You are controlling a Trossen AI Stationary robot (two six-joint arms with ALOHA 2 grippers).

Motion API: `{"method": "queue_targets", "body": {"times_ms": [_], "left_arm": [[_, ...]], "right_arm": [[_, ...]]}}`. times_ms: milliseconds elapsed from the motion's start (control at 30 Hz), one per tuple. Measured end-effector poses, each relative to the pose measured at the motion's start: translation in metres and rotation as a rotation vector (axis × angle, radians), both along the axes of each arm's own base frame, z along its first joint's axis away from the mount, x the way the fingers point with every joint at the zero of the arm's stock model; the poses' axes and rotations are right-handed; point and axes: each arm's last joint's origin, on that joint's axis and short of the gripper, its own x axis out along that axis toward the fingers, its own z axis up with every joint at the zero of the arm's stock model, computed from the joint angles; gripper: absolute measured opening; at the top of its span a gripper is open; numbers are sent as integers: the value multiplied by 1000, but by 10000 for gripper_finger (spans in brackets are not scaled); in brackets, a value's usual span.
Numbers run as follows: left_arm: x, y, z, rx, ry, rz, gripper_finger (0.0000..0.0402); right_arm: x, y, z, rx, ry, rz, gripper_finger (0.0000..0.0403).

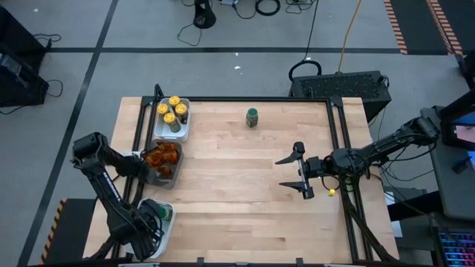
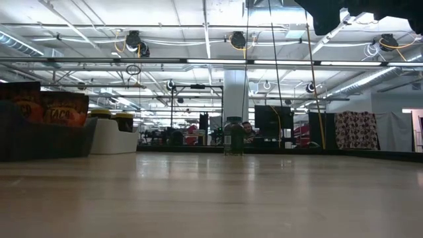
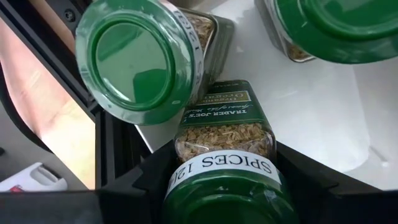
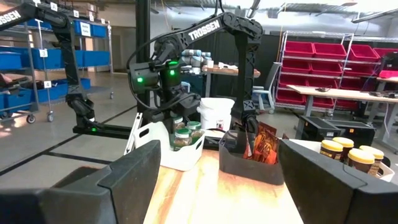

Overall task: Sort spices by type
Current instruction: Put the right green seasoning bottle into the bottom white bin, then put the green seasoning bottle into the bottom white bin

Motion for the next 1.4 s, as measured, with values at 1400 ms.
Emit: {"method": "queue_targets", "body": {"times_ms": [1400], "left_arm": [[-5,14,87,-91,-126,-54,295]], "right_arm": [[6,-9,3,15,102,-191,306]]}}
